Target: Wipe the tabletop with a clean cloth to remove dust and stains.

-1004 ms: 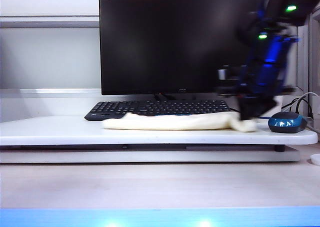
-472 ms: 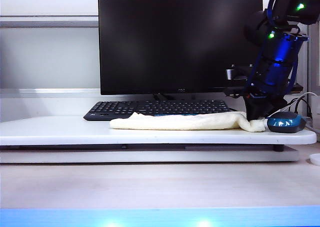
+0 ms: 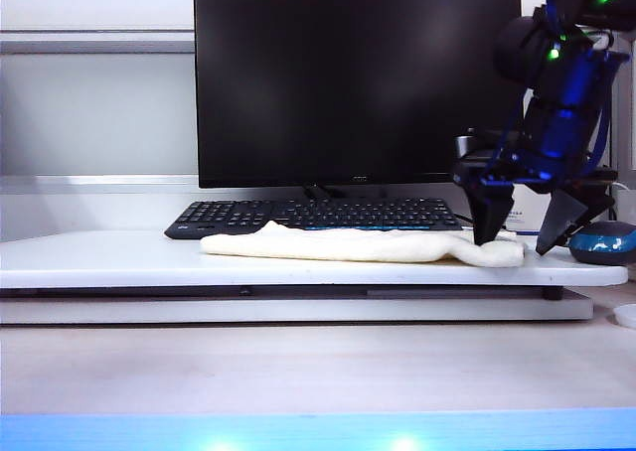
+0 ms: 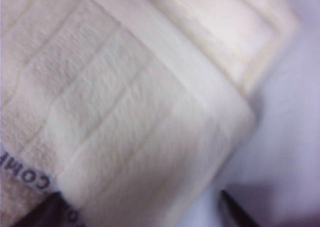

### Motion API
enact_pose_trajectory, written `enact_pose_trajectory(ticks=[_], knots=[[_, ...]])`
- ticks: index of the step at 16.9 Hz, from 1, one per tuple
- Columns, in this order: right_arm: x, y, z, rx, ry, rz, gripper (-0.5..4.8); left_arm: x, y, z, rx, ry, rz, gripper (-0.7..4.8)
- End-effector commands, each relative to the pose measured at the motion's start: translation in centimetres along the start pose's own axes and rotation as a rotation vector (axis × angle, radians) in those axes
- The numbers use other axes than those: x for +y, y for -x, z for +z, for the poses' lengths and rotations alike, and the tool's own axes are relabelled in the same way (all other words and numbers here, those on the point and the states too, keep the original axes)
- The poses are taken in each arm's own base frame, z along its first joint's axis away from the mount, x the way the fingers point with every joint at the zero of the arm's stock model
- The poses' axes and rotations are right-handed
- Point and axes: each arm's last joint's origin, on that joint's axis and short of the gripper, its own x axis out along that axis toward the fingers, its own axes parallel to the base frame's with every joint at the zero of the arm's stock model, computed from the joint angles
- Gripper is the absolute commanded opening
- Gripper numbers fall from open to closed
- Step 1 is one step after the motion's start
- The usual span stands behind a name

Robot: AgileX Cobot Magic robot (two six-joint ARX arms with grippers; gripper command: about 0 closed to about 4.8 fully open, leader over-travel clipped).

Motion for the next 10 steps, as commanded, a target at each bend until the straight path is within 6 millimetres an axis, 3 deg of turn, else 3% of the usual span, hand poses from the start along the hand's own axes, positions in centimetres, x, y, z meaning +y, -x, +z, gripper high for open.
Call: enact_pose_trajectory(ticks=[1, 6, 10], knots=[[0.5, 1.8, 2.0, -0.041, -0.013, 0.066, 4.42, 0.0, 0.0, 0.2, -0.017, -0.006, -0.006, -0.06], [1.6, 5.8, 6.1, -0.209, 0.021, 0.076, 4.42, 0.0, 0.0, 0.2, -0.017, -0.006, -0.006, -0.06], [2.4, 10.8, 8.2, -0.339, 0.013, 0.132, 4.33, 0.0, 0.0, 0.2, -0.017, -0.006, -0.006, -0.06]])
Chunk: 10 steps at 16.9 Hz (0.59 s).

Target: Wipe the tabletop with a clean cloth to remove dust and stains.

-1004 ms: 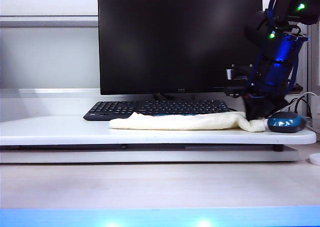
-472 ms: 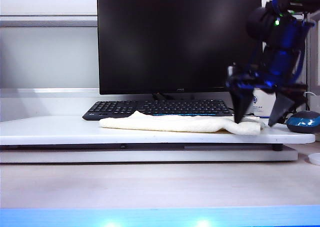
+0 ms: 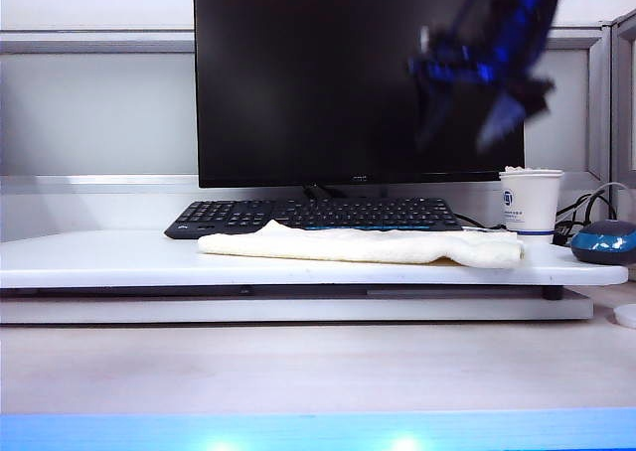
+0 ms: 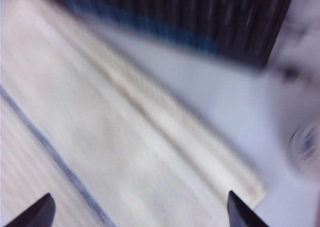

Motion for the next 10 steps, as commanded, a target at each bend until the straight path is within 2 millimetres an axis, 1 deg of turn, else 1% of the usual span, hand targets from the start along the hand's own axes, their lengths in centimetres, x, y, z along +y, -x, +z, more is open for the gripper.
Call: enact_pose_trajectory(ticks=[1, 2, 3, 4, 5, 6, 8, 10], knots=[[0.8, 5.0, 2.0, -0.177, -0.023, 0.06, 4.17, 0.0, 0.0, 0.2, -0.017, -0.006, -0.005, -0.06], [0.9, 6.9, 2.4, -0.245, -0.013, 0.058, 4.17, 0.0, 0.0, 0.2, -0.017, -0.006, -0.006, -0.06], [1.1, 8.7, 2.6, -0.301, -0.004, 0.058, 4.05, 0.0, 0.0, 0.2, -0.017, -0.006, -0.006, -0.06], [1.3, 10.7, 2.8, -0.361, 0.011, 0.058, 3.69, 0.0, 0.0, 0.2, -0.017, -0.006, -0.006, -0.06], [1.5, 12.4, 2.7, -0.403, 0.037, 0.047, 3.53, 0.0, 0.0, 0.2, -0.017, -0.006, -0.006, -0.06], [1.6, 14.0, 2.6, -0.442, 0.065, 0.017, 3.5, 0.0, 0.0, 0.2, -0.017, -0.006, -0.006, -0.06], [1.6, 16.2, 2.0, -0.475, 0.097, -0.041, 3.16, 0.0, 0.0, 0.2, -0.018, -0.008, -0.004, -0.06], [1.0, 17.4, 0.8, -0.488, 0.088, -0.069, 2.97, 0.0, 0.0, 0.2, -0.02, -0.008, 0.002, -0.06]])
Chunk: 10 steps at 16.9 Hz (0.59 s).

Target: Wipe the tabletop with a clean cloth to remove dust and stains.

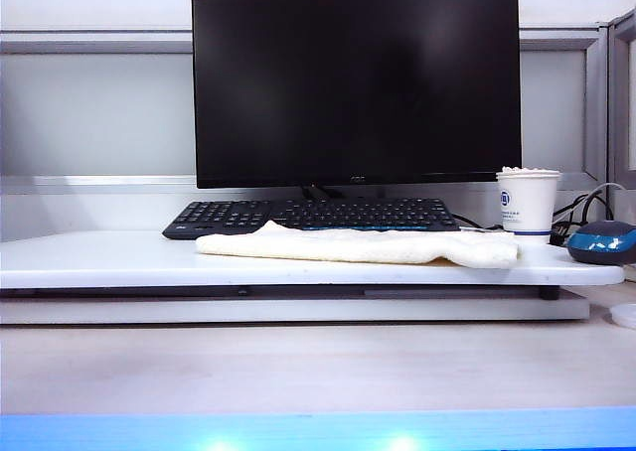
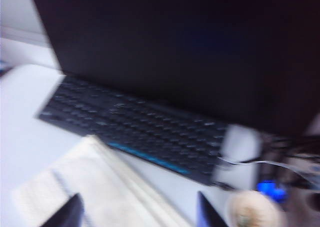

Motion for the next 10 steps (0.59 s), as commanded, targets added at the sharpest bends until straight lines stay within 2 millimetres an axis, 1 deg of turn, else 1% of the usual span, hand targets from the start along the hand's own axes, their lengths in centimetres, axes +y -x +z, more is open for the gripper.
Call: enact_pose_trajectory(ticks=[1, 2, 3, 4, 5, 6, 8, 10], knots=[[-0.8, 2.3, -1.5, -0.002, 0.006, -0.06, 2.73, 0.0, 0.0, 0.2, -0.021, -0.009, 0.01, -0.06], [-0.9, 3.2, -2.6, -0.011, 0.001, -0.068, 2.28, 0.0, 0.0, 0.3, -0.023, -0.008, 0.022, -0.06], [-0.8, 4.6, -4.4, -0.035, -0.008, -0.077, 1.91, 0.0, 0.0, 0.3, -0.023, -0.01, 0.024, -0.06], [-0.8, 5.9, -6.1, -0.064, -0.016, -0.09, 1.8, 0.0, 0.0, 0.2, -0.022, -0.01, 0.024, -0.06], [-0.8, 6.6, -7.1, -0.078, -0.018, -0.102, 1.58, 0.1, 0.0, 0.2, -0.023, -0.011, 0.027, -0.06], [-0.7, 7.7, -8.4, -0.094, -0.02, -0.11, 1.22, 0.1, 0.0, 0.3, -0.025, -0.01, 0.049, -0.06], [-0.2, 10.1, -11.3, -0.118, -0.018, -0.135, -0.09, 0.3, 0.0, 0.3, -0.032, -0.01, 0.101, -0.06], [0.1, 11.8, -13.0, -0.145, -0.023, -0.181, -0.08, 0.4, 0.0, 0.3, -0.037, -0.009, 0.146, -0.06]])
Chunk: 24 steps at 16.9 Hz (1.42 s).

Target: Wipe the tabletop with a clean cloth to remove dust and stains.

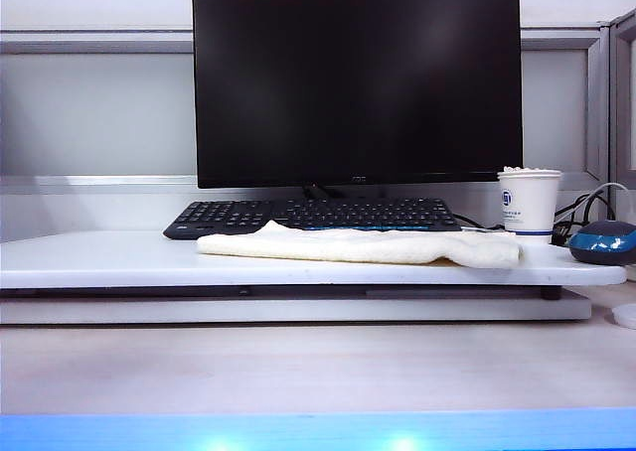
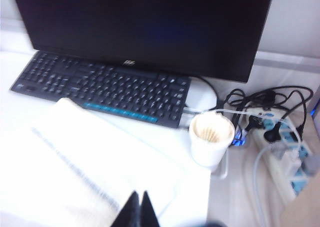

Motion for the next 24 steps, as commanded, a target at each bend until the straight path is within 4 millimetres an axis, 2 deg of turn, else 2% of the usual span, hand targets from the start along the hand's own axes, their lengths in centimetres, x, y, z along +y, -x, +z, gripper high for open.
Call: enact_pose_trajectory(ticks=[1, 3, 5, 9, 11, 16, 19, 24], knots=[[0.0, 3.0, -2.1, -0.076, -0.038, -0.066, -0.08, 0.2, 0.0, 0.2, -0.027, -0.007, 0.069, -0.06], [0.0, 4.5, -4.1, -0.093, -0.057, -0.108, -0.08, 0.1, 0.0, 0.2, -0.023, -0.006, 0.053, -0.06], [0.1, 6.7, -7.9, -0.11, -0.107, -0.15, -0.08, -0.2, -0.1, 0.1, -0.016, -0.001, 0.027, -0.06], [0.2, 7.9, -11.9, -0.148, -0.172, -0.183, -0.09, -1.1, -0.3, -0.2, 0.02, 0.007, -0.075, -0.06], [0.2, 7.7, -13.5, -0.148, -0.189, -0.189, -0.09, -1.3, -0.3, -0.4, 0.028, -0.03, -0.071, -0.06], [0.2, 5.9, -15.5, -0.151, -0.22, -0.183, -0.09, -1.1, -0.3, -0.9, 0.075, -0.047, 0.008, -0.06], [0.3, 4.2, -17.7, -0.106, -0.215, -0.127, -0.09, -1.1, -0.3, -1.4, 0.125, -0.034, -0.019, -0.06], [0.6, 2.8, -20.5, -0.008, -0.157, -0.035, -0.08, -1.2, -0.3, -1.5, 0.135, -0.047, -0.038, -0.06]])
